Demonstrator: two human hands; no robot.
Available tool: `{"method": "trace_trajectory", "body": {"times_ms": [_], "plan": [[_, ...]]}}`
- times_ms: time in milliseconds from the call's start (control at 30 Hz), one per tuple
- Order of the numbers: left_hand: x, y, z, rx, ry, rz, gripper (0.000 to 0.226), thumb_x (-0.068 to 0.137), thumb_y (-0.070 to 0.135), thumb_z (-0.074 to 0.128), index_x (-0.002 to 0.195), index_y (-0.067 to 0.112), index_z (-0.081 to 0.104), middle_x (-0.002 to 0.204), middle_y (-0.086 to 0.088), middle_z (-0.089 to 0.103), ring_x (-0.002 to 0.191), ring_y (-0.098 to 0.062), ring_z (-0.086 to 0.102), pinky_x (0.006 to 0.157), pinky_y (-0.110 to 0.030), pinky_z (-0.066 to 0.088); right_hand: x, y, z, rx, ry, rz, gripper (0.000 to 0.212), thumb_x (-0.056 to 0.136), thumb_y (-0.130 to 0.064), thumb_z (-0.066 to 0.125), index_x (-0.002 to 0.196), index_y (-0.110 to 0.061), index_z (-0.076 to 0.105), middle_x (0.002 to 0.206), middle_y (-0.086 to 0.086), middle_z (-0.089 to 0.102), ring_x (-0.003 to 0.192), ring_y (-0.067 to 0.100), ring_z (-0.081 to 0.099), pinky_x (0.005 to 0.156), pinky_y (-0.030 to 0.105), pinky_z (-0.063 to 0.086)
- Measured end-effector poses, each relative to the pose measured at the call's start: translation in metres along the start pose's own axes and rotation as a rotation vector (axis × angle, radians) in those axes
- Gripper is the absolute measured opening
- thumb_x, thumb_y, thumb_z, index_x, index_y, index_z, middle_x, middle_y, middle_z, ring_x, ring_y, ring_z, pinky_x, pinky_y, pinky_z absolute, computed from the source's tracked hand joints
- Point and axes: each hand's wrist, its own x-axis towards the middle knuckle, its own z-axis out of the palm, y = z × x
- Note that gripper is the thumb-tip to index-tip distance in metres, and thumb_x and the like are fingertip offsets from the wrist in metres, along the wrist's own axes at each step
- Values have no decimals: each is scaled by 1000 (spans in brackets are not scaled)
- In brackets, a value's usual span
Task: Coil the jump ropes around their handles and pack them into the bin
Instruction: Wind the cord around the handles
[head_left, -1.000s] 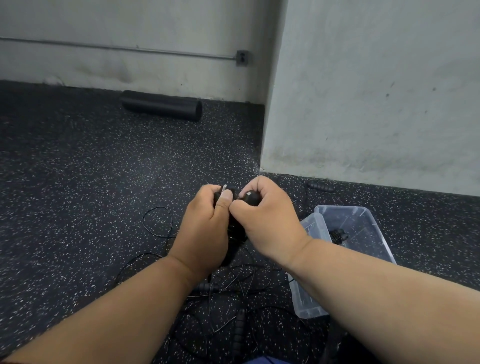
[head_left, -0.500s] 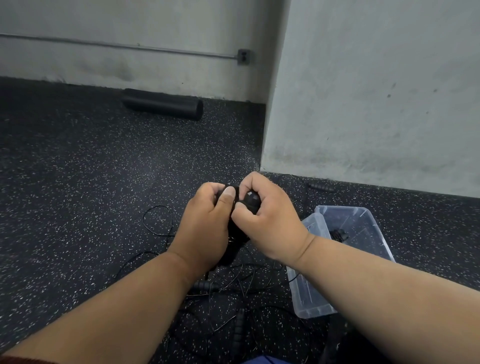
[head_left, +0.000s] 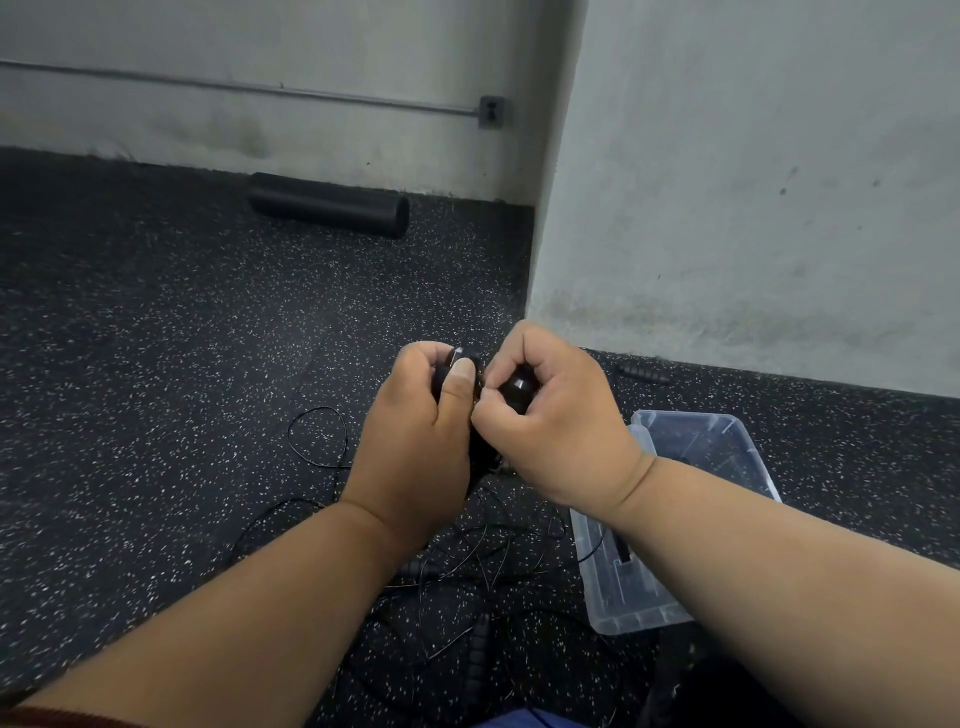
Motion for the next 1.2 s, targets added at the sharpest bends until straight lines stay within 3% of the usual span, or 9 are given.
{"method": "trace_trajectory", "body": {"times_ms": [133,333,533,667,767,967,1100,1200], "plan": [[-1,-2,0,95,5,35,20,109,39,44,104,31,61,96,11,68,89,-10,63,72,-33,47,2,-4,2,-101,-13,35,16,80,-11,68,75,-23,60,63,-17,57,59,6,52,55,16,39],[-3,-8,3,164,-3,15,27,109,40,41,93,29,58,89,6,66,82,-17,61,66,-38,47,3,-6,2,-278,-63,170,13,82,-25,64,72,-19,60,60,-6,61,57,11,54,52,34,49],[0,-22,0,270,-24,1,25,107,42,42,107,25,60,99,7,64,91,-14,60,71,-34,40,-3,8,9,-229,-120,148,14,81,-22,67,69,-21,60,78,-9,58,70,8,53,59,20,41],[4,-23,-6,305,-78,48,28,105,46,43,115,27,62,105,10,65,97,-14,61,80,-40,48,0,14,6,0,-132,303,11,83,-18,70,75,-20,62,64,-13,59,56,4,49,54,24,41],[3,-19,-5,319,-96,79,22,106,43,45,114,30,61,103,15,65,96,-9,61,81,-38,48,2,19,3,191,-150,370,14,87,-13,71,89,-15,57,63,-11,55,53,6,45,49,26,39],[4,-17,-5,361,-156,86,19,106,45,44,114,36,59,100,19,66,93,1,61,79,-35,50,-4,26,0,82,-227,301,12,92,-16,59,92,-18,48,66,-5,50,58,12,40,54,33,38],[2,-12,-4,263,-225,79,45,97,66,42,126,36,58,100,20,69,92,5,65,73,-21,50,-8,32,2,92,-152,204,4,103,-16,52,101,-19,49,81,-6,52,72,5,45,66,25,42],[-3,-11,-2,200,-337,62,69,82,75,56,138,35,52,104,18,71,97,6,66,75,-9,49,-4,41,1,88,-105,235,11,110,-25,44,104,-21,52,89,-5,57,79,5,51,74,29,47]]}}
